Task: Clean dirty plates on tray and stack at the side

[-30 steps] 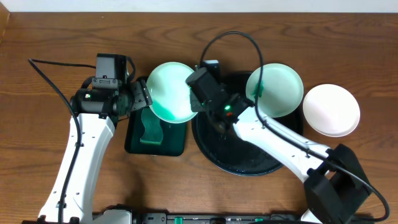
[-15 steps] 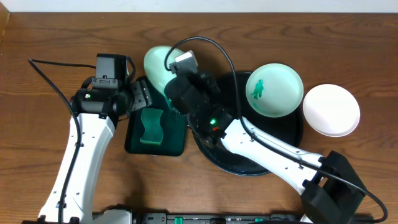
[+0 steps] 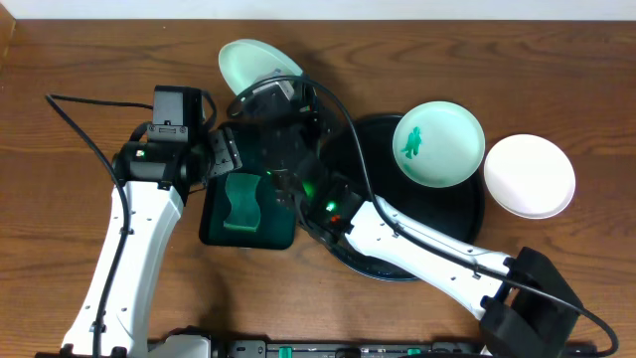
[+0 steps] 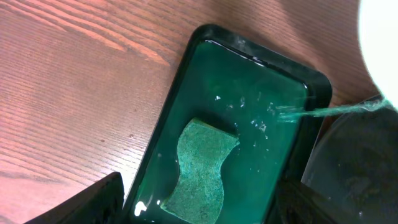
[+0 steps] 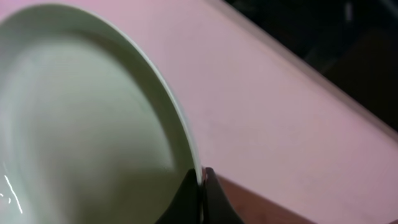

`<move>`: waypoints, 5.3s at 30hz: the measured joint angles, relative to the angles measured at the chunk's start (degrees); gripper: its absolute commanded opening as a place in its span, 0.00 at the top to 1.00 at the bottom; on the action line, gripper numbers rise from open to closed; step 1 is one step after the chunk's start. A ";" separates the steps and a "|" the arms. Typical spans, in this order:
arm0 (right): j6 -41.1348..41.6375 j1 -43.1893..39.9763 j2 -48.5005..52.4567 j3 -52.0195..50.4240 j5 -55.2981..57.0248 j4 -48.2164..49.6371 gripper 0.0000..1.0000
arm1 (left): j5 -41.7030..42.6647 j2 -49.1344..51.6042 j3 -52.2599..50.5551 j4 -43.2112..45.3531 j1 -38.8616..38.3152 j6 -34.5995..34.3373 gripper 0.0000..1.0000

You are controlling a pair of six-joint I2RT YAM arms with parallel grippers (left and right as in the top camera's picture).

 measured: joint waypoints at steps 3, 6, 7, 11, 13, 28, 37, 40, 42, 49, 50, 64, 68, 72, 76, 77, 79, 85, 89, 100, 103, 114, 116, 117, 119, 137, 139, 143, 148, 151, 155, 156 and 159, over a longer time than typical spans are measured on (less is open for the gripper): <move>-3.28 0.52 0.00 0.00 1.81 3.54 0.99 | 0.00 0.00 0.00 0.02 0.00 0.00 0.21; -6.14 1.29 0.00 0.00 2.71 6.19 0.99 | 0.02 0.00 0.00 0.00 0.00 0.00 0.21; -7.15 1.57 0.00 0.00 2.89 7.17 0.99 | 0.00 0.00 0.00 0.00 0.02 0.00 0.21; -9.57 2.29 0.00 0.00 3.23 8.98 0.99 | 0.02 0.00 0.00 0.00 0.00 0.00 0.21; -10.16 2.73 0.00 0.00 3.48 9.09 0.99 | 0.02 0.00 0.00 0.00 0.00 0.00 0.21; -11.47 3.80 0.00 0.00 3.74 9.11 0.99 | 0.02 0.00 0.00 0.00 0.00 0.00 0.21; -11.47 3.80 0.00 0.00 3.93 9.11 0.99 | 0.02 0.00 0.00 0.00 0.00 0.00 0.21; -11.47 3.80 0.00 0.00 4.17 9.11 0.99 | 0.02 0.00 0.00 0.00 0.00 0.00 0.21; -11.47 3.80 0.00 0.00 4.37 9.11 0.99 | 0.00 0.00 0.00 0.00 0.00 0.00 0.21; -10.54 3.85 0.00 0.00 5.70 7.65 0.99 | 0.02 0.00 0.00 0.00 0.00 0.00 0.21; -9.46 3.85 0.00 0.02 5.84 6.08 0.99 | 0.02 0.00 0.00 0.00 0.00 0.00 0.21; 24.57 3.69 0.02 0.52 -0.83 -27.93 0.99 | 0.02 0.00 0.00 -0.02 0.00 0.00 0.21; 29.38 3.43 0.02 0.52 -2.47 -28.04 0.99 | 0.02 0.00 0.00 0.00 0.00 0.00 0.21; 31.85 2.21 0.00 0.52 -3.04 -27.65 0.99 | 0.00 0.00 0.00 0.00 0.02 0.00 0.21; 34.34 0.46 -0.92 0.52 -3.61 -27.65 0.99 | 0.02 0.00 0.00 0.00 0.02 0.00 0.21; 35.10 -0.17 -1.64 0.52 -3.91 -27.96 0.99 | 0.02 0.00 0.00 0.00 0.00 0.00 0.21; 36.44 -1.70 -3.74 0.52 -5.14 -29.07 0.99 | 0.02 0.00 0.00 0.00 0.00 0.00 0.21; 44.48 -9.53 -14.47 0.63 -12.22 -39.19 0.99 | 0.00 0.00 0.00 0.02 0.00 0.00 0.21; 49.18 -18.03 -20.02 0.70 -17.49 -46.36 0.99 | 0.00 0.00 0.00 0.00 0.00 0.00 0.21; 52.76 -43.69 -21.70 0.68 -27.65 -62.29 0.99 | 0.02 0.00 0.00 -0.02 0.00 0.00 0.21; 53.09 -50.29 -21.70 0.68 -29.29 -64.87 0.99 | 0.02 0.00 0.00 -0.04 0.02 0.00 0.21; 57.79 -67.89 -21.70 0.39 -30.80 -76.26 0.98 | 0.02 0.00 0.00 0.00 0.00 0.00 0.21; 59.19 -69.55 -21.70 -0.50 -30.77 -75.97 0.98 | 0.02 0.00 0.00 0.00 0.00 0.00 0.21; 59.76 -70.20 -21.70 -1.29 -30.80 -75.65 0.98 | 0.02 0.00 0.00 -0.02 0.00 0.00 0.21; 60.63 -71.06 -21.70 -3.37 -30.82 -74.49 0.99 | 0.02 0.00 0.00 0.00 0.00 0.00 0.21; 67.82 -71.08 -21.53 -27.89 -31.54 -56.59 0.99 | 0.00 0.00 0.00 0.00 0.00 0.00 0.21; 68.30 -71.08 -21.53 -29.29 -31.54 -55.01 0.99 | 0.00 0.00 0.00 0.00 0.00 0.00 0.21; 68.70 -71.08 -21.53 -31.23 -31.56 -52.57 0.89 | 0.00 0.00 0.00 0.00 0.02 0.00 0.21; 69.26 -71.08 -21.53 -31.76 -31.80 -52.09 0.53 | 0.00 0.00 0.00 0.00 0.00 0.00 0.21; 67.65 -71.08 -21.53 -31.76 -32.92 -51.98 0.46 | 0.00 0.00 0.00 0.00 0.00 0.00 0.21; 62.79 -71.06 -21.81 -31.78 -37.44 -51.67 0.43 | 0.00 0.00 0.00 0.00 0.00 0.00 0.21; 61.35 -71.06 -22.21 -31.78 -38.88 -51.67 0.41 | 0.00 0.00 0.00 0.00 0.00 0.00 0.21; 57.00 -71.04 -24.76 -31.76 -44.28 -51.67 0.36 | 0.02 0.00 0.00 0.00 0.00 0.00 0.21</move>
